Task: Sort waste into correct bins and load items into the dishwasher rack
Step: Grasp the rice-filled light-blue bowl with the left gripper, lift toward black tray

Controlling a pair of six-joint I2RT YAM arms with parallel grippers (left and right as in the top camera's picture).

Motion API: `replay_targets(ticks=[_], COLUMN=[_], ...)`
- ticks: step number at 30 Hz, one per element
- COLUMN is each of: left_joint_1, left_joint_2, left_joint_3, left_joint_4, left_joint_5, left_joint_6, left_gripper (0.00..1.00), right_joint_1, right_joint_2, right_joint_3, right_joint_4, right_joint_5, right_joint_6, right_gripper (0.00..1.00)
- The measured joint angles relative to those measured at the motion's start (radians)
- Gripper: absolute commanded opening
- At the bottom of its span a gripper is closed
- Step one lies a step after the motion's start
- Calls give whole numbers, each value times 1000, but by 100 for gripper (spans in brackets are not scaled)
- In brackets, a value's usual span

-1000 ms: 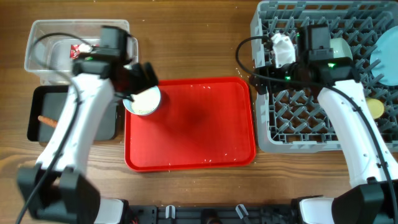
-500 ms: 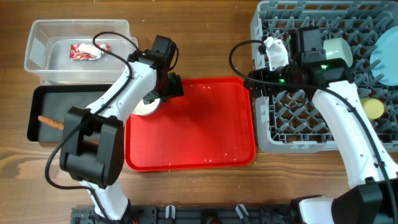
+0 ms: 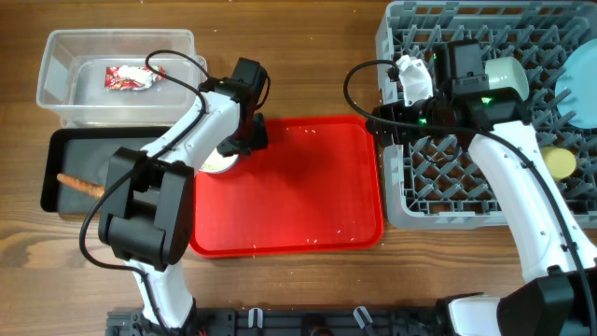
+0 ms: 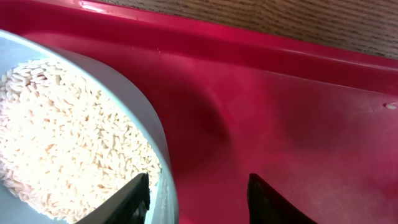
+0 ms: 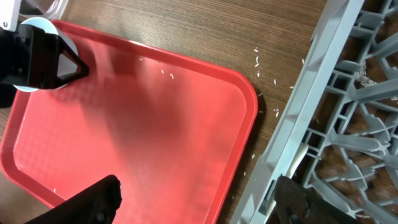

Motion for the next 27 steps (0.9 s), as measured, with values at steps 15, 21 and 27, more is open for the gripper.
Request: replay_targets(ticks=[15, 21, 27], left_joint_1=[-2, 13, 199], left_joint_2=[14, -130, -273], left_joint_3=[0, 0, 0], left_joint_4=[-76, -182, -211], left_joint_5=[-33, -17, 71], left_joint_6=[1, 20, 121], left_gripper=[4, 4, 4], right_joint_1=[0, 0, 0], right_joint_2=[0, 0, 0], right_joint_3=[0, 0, 0], right_joint_4=[0, 0, -12], right_joint_5=[0, 0, 0], right_joint_6=[0, 0, 0], right_gripper=[81, 80, 80])
